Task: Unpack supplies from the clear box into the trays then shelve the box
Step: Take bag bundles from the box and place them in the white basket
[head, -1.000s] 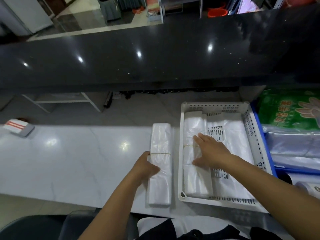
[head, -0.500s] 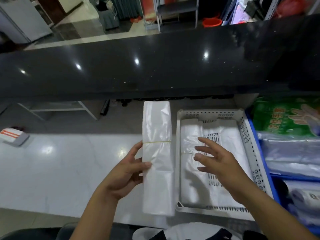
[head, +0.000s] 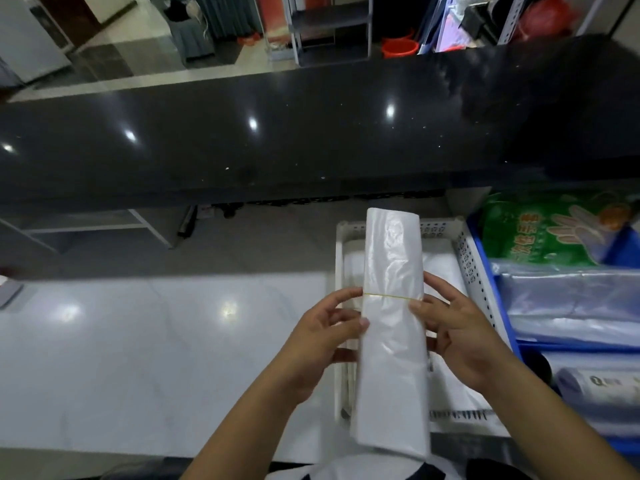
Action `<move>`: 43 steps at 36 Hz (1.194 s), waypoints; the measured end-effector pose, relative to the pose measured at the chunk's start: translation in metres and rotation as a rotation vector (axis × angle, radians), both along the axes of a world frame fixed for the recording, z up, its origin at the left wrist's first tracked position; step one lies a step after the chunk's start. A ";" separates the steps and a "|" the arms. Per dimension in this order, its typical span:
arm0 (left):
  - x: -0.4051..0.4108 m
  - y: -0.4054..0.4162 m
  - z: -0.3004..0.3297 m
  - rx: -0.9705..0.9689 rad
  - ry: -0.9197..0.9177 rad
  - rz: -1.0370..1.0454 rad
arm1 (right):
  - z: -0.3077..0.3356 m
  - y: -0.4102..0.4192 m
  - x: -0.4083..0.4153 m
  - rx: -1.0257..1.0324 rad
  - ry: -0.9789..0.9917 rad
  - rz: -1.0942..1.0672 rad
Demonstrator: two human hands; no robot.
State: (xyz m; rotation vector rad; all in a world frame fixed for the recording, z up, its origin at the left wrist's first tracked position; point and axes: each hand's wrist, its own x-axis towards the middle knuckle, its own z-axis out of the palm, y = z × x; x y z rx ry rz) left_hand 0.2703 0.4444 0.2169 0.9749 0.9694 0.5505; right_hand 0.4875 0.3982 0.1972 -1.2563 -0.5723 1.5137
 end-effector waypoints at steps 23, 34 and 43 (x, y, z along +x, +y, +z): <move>-0.013 0.004 -0.059 -0.043 0.226 0.136 | -0.065 0.049 -0.029 -0.128 -0.667 0.027; -0.019 0.009 -0.067 -0.050 0.177 0.120 | -0.069 0.044 -0.046 -0.069 -0.903 -0.097; -0.025 0.009 -0.076 -0.019 0.073 0.107 | -0.068 0.047 -0.045 -0.064 -1.024 0.067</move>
